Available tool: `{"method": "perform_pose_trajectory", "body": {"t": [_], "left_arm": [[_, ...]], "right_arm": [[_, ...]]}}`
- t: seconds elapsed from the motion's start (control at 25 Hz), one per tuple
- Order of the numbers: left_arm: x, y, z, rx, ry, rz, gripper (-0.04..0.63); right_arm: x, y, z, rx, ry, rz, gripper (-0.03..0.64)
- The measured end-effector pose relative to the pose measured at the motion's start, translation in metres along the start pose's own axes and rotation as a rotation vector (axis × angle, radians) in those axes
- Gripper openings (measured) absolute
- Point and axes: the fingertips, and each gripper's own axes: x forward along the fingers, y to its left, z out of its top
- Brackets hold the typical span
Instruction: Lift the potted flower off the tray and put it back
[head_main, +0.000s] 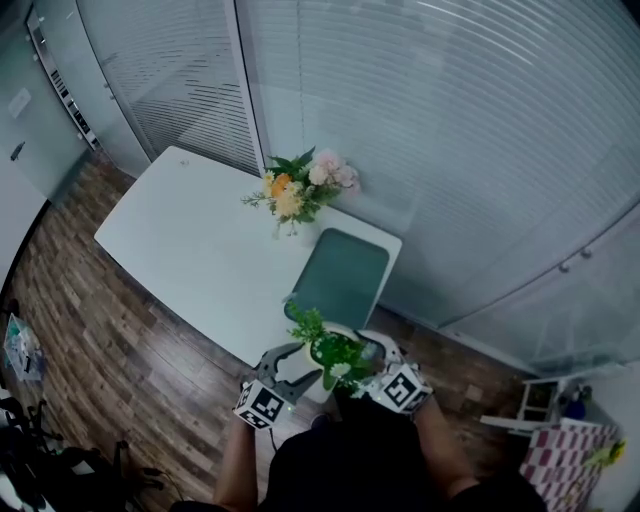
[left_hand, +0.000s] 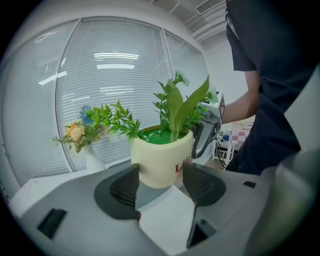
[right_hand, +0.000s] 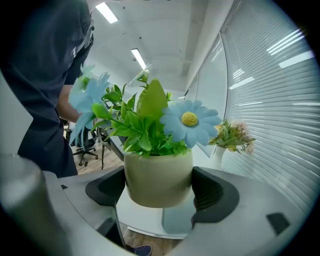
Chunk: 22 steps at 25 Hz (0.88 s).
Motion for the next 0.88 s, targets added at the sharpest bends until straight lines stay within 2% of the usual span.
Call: {"method": "perform_pose_trajectory", "body": {"t": [0.24,0.88], "left_arm": [[-0.019,-0.016,0.005,0.020,-0.014,-0.010,0.270],[-0.044,-0.068,0.024,0.069,-0.060,-0.069,0.270]], "right_arm": [[-0.009,0.023,0.006,-0.017,-0.007,-0.016,0.385],[-0.051,0.073,0.010,0.033,-0.030,-0.072,0.387]]}}
